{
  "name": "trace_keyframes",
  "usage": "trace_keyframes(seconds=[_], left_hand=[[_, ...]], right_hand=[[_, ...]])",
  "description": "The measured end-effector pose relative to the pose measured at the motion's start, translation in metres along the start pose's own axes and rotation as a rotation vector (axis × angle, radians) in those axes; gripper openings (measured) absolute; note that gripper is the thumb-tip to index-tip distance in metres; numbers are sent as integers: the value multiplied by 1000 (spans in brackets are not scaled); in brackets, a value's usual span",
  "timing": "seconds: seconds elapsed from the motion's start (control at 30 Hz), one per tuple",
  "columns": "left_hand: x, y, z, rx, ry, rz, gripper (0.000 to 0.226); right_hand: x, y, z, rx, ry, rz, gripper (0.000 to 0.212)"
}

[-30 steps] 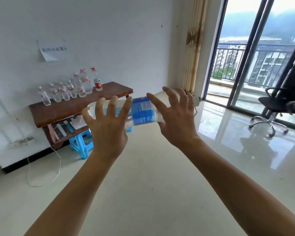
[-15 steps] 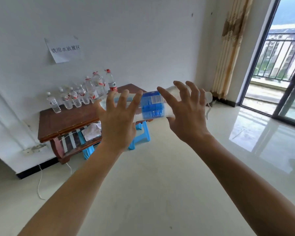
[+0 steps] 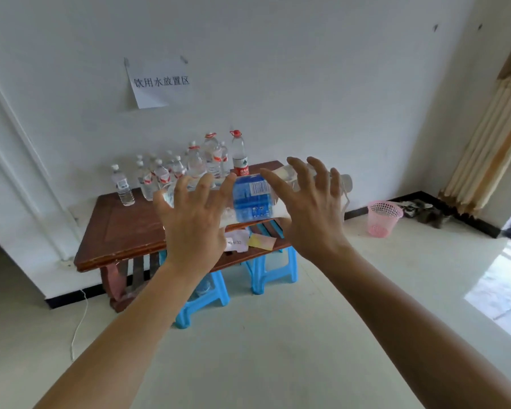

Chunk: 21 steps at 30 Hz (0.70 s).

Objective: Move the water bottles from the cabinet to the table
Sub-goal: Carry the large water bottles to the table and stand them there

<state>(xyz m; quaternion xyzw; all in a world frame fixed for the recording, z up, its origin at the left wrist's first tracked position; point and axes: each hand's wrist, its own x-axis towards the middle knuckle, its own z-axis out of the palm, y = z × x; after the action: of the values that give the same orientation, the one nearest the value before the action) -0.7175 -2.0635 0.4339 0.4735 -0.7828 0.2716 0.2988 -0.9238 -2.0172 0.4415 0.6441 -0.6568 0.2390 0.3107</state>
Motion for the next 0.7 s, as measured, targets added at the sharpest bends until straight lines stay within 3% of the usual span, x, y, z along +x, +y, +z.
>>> trace_keyframes(seconds=[0.27, 0.5, 0.7], left_hand=[[131, -38, 149, -53, 0, 29, 102], [215, -25, 257, -115, 5, 60, 93], [318, 17, 385, -155, -26, 60, 89]], right_hand=[[130, 34, 139, -20, -54, 52, 108], [193, 89, 235, -25, 5, 89, 102], [265, 182, 357, 79, 52, 138, 109]])
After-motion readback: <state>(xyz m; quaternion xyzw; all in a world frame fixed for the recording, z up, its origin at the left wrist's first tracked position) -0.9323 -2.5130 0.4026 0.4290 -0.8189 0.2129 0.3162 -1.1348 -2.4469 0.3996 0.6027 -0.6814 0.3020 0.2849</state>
